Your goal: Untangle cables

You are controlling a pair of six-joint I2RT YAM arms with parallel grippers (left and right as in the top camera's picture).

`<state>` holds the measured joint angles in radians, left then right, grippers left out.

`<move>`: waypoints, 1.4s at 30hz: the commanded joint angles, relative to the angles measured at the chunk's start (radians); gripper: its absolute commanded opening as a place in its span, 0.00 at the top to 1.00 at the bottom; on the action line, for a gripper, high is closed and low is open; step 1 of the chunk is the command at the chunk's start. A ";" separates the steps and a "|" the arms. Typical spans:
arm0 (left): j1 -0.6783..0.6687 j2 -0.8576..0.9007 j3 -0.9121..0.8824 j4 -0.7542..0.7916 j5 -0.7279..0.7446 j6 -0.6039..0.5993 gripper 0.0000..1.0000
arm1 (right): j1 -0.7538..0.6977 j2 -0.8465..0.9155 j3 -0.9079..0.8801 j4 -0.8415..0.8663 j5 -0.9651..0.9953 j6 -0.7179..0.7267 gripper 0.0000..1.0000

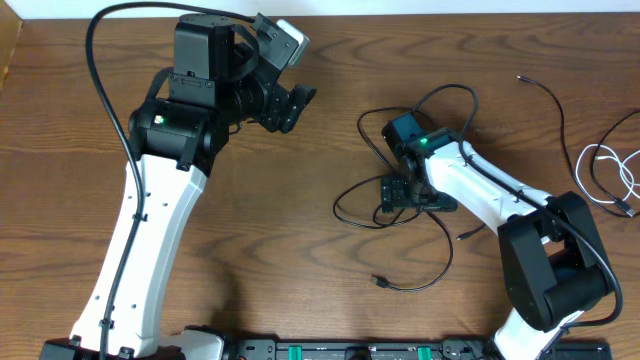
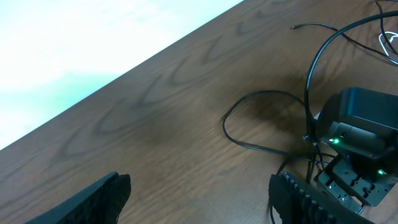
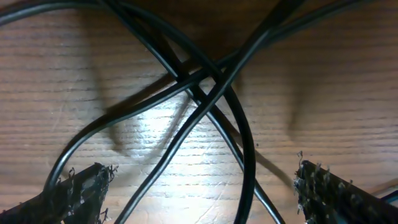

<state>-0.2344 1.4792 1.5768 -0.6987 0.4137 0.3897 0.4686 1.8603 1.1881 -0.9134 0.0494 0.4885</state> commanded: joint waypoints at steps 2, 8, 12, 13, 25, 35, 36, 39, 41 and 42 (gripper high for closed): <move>0.004 0.010 0.003 0.004 0.010 -0.009 0.24 | -0.003 0.007 -0.007 0.004 0.019 -0.011 0.07; 0.004 0.010 0.003 0.004 0.010 -0.009 0.24 | 0.000 0.011 -0.008 0.002 0.019 0.005 0.08; 0.004 0.009 0.003 0.004 0.010 -0.009 0.24 | 0.000 0.022 -0.011 0.000 0.019 0.006 0.09; 0.004 0.009 0.003 0.005 0.010 -0.009 0.24 | 0.000 0.026 -0.016 -0.001 0.019 0.013 0.09; 0.004 0.009 0.003 0.005 0.010 -0.009 0.24 | 0.000 0.039 -0.087 0.035 0.013 0.049 0.13; 0.004 0.009 0.003 0.005 0.010 -0.009 0.24 | 0.000 0.039 -0.087 0.084 -0.081 0.057 0.99; 0.004 0.009 0.003 0.005 0.009 -0.009 0.24 | 0.000 0.039 -0.087 0.104 -0.097 0.058 0.99; 0.004 0.009 0.003 0.004 0.009 -0.009 0.24 | 0.000 0.038 -0.087 0.155 -0.111 0.058 0.99; 0.004 0.009 0.003 0.004 0.009 -0.009 0.24 | -0.003 0.036 -0.084 0.187 -0.112 0.057 0.99; 0.004 0.009 0.003 0.004 0.009 -0.009 0.24 | -0.003 0.035 -0.082 0.198 -0.112 0.057 0.99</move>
<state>-0.2344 1.4792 1.5768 -0.6983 0.4137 0.3897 0.4679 1.8744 1.1255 -0.7452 -0.0422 0.5343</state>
